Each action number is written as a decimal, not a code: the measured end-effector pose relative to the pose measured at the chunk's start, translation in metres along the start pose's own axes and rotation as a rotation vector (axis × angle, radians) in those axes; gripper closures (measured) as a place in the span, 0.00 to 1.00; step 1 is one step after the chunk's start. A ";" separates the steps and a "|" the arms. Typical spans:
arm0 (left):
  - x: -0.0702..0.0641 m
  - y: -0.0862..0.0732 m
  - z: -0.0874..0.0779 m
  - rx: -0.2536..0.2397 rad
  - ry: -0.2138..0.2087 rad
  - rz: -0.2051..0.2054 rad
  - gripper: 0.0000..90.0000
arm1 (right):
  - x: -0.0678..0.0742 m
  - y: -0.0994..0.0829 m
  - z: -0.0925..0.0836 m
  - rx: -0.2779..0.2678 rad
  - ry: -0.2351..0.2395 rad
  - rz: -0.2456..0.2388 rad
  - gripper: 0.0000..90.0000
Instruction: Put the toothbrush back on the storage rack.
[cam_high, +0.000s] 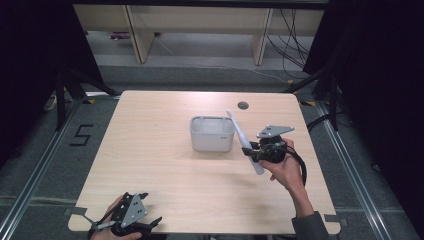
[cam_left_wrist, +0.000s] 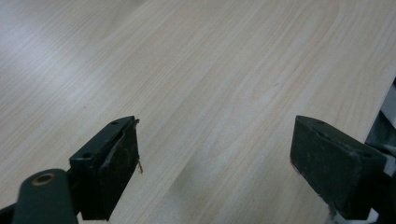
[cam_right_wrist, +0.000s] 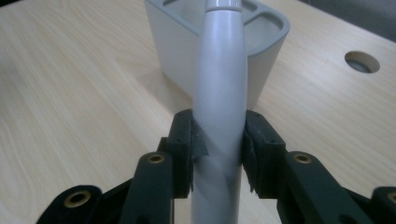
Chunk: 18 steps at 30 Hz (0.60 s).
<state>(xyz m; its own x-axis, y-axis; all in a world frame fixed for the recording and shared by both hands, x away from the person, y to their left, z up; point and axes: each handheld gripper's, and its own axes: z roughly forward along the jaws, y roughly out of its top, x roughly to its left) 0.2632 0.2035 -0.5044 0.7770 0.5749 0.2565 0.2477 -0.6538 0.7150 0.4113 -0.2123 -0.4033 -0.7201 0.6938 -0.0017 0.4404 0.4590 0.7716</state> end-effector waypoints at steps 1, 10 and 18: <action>0.000 0.000 0.000 0.000 0.000 0.001 0.17 | 0.000 0.002 0.000 -0.002 0.004 0.013 0.74; 0.001 0.000 0.000 0.007 -0.001 0.005 0.17 | -0.005 0.015 0.002 -0.122 0.000 0.044 0.74; 0.001 -0.001 0.000 0.010 0.003 0.007 0.17 | -0.009 0.028 0.007 -0.229 -0.005 0.057 0.74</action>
<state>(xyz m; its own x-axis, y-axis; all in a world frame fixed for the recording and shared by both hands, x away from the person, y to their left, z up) 0.2638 0.2047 -0.5043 0.7768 0.5719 0.2637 0.2481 -0.6627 0.7066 0.4339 -0.2023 -0.3858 -0.6944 0.7182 0.0434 0.3467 0.2811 0.8949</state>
